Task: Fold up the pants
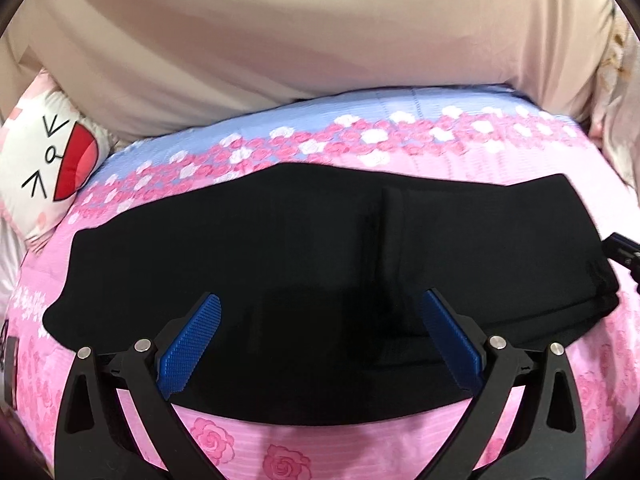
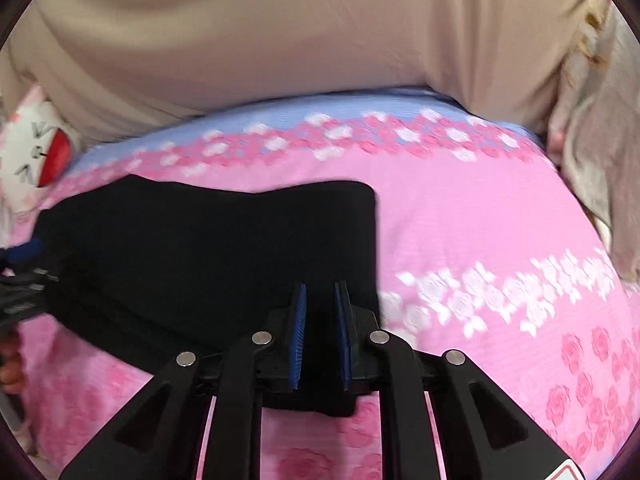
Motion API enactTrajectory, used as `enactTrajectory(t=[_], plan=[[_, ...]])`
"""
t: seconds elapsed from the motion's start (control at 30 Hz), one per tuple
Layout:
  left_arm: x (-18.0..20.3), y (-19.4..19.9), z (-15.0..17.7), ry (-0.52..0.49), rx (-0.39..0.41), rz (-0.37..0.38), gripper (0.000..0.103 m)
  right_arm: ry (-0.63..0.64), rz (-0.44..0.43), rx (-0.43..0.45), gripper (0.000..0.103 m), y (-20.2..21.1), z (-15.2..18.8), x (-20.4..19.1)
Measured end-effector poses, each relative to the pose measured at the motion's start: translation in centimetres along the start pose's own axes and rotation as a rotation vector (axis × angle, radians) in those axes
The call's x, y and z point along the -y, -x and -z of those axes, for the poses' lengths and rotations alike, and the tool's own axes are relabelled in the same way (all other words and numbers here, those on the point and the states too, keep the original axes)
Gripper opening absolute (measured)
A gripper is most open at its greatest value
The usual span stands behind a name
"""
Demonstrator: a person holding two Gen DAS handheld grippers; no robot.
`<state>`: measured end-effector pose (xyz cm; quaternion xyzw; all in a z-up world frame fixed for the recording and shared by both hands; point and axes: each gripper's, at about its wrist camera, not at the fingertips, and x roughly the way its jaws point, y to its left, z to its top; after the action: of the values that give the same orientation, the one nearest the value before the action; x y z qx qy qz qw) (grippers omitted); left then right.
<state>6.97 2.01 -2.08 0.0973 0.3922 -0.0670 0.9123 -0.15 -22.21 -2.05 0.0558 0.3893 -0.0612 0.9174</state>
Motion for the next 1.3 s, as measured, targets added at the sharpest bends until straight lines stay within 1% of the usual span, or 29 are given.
enactTrajectory(t=[0.03,0.07,0.1,0.13,0.23,0.27,0.33,0.37,0.43,0.5,0.57,0.63,0.7,0.73,0.77,0.8,0.83,0.87,0.9,0.93,0.97,1.0,1.03,1.07,1.1,1.17,1.2,1.27,1.3], plan=[[-0.4,-0.5,0.1,0.014,-0.014,-0.011,0.098,0.009,-0.005,-0.015,0.012,-0.5,0.1,0.1],[-0.8,-0.7,0.2,0.024,-0.024,-0.021,0.098,0.022,0.015,-0.06,0.012,-1.8,0.6,0.3],[-1.5,-1.0,0.3,0.04,-0.034,-0.029,0.098,0.024,0.022,-0.082,0.012,-2.9,1.1,0.4],[-2.0,-1.2,0.4,0.051,-0.039,-0.032,0.098,0.009,0.017,-0.055,0.012,-2.7,1.3,0.7],[-5.7,-1.3,0.8,0.122,-0.049,-0.029,0.098,-0.025,-0.028,-0.026,0.015,-1.0,0.7,0.2],[-8.1,-1.2,1.0,0.172,-0.051,-0.023,0.098,-0.02,-0.055,-0.012,0.015,-0.4,0.5,-0.5],[-11.5,-1.1,1.4,0.254,-0.052,-0.024,0.098,0.018,-0.058,-0.002,0.015,-0.1,0.3,-1.8],[-14.4,-0.9,2.0,0.331,-0.052,-0.026,0.098,0.049,-0.052,0.001,0.015,-0.1,0.2,-2.8],[-18.8,-0.5,3.1,0.452,-0.05,-0.033,0.098,0.081,-0.057,-0.004,0.015,-0.4,0.1,-4.1],[-23.6,-0.1,4.9,0.585,-0.051,-0.099,0.098,0.095,-0.078,-0.018,0.015,-1.0,0.0,-5.5],[-26.6,0.1,6.2,0.665,-0.052,-0.157,0.098,0.118,-0.083,-0.028,0.015,-1.6,-0.1,-7.1],[-28.9,-0.2,7.2,0.73,-0.066,-0.183,0.098,0.133,-0.09,-0.036,0.015,-1.9,-0.3,-8.1],[-30.6,-1.0,8.1,0.796,-0.077,-0.134,0.098,0.154,-0.1,-0.042,0.016,-2.3,-0.5,-9.5],[-31.2,-1.7,8.4,0.831,-0.088,-0.087,0.098,0.165,-0.101,-0.044,0.016,-2.3,-0.5,-10.2],[-31.8,-2.6,8.7,0.877,-0.096,-0.016,0.098,0.174,-0.1,-0.044,0.018,-2.2,-0.4,-10.7],[-32.0,-2.6,8.6,0.886,-0.058,-0.031,0.098,0.185,-0.1,-0.044,0.019,-2.2,-0.4,-11.2],[-32.0,-2.9,8.3,0.879,-0.049,-0.035,0.098,0.193,-0.097,-0.042,0.019,-2.3,-0.5,-11.6],[-32.2,-3.3,8.1,0.878,-0.061,-0.025,0.098,0.195,-0.094,-0.04,0.02,-2.1,-0.4,-11.8],[-32.3,-3.3,7.7,0.87,-0.049,-0.041,0.094,0.195,-0.093,-0.04,0.024,-2.0,-0.4,-11.8],[-32.1,-3.6,7.3,0.863,-0.049,-0.035,0.091,0.194,-0.09,-0.039,0.026,-1.9,-0.4,-11.8],[-31.9,-3.8,6.8,0.847,-0.055,-0.054,0.083,0.189,-0.079,-0.034,0.032,-1.8,-0.3,-11.6],[-31.7,-3.9,6.4,0.826,-0.063,-0.098,0.062,0.185,-0.072,-0.03,0.036,-1.7,-0.3,-11.4],[-31.5,-3.8,6.1,0.807,-0.068,-0.161,0.048,0.175,-0.063,-0.026,0.036,-1.5,-0.2,-11.1],[-31.3,-3.5,6.0,0.785,-0.055,-0.185,0.022,0.167,-0.062,-0.026,0.036,-1.4,-0.2,-10.8],[-31.0,-3.0,5.6,0.764,-0.036,-0.167,0.015,0.156,-0.062,-0.026,0.036,-1.4,-0.2,-10.4],[-30.2,-1.9,4.6,0.731,-0.007,-0.184,0.014,0.133,-0.057,-0.025,0.038,-1.3,-0.2,-9.6],[-29.4,-1.1,3.8,0.699,0.022,-0.186,0.014,0.124,-0.052,-0.024,0.04,-1.3,-0.2,-9.3],[-27.1,1.2,1.8,0.619,0.09,-0.172,0.014,0.105,-0.044,-0.014,0.041,-1.1,-0.1,-8.4],[-25.7,2.5,0.7,0.581,0.122,-0.151,0.014,0.096,-0.046,-0.011,0.041,-1.0,-0.1,-8.0]])
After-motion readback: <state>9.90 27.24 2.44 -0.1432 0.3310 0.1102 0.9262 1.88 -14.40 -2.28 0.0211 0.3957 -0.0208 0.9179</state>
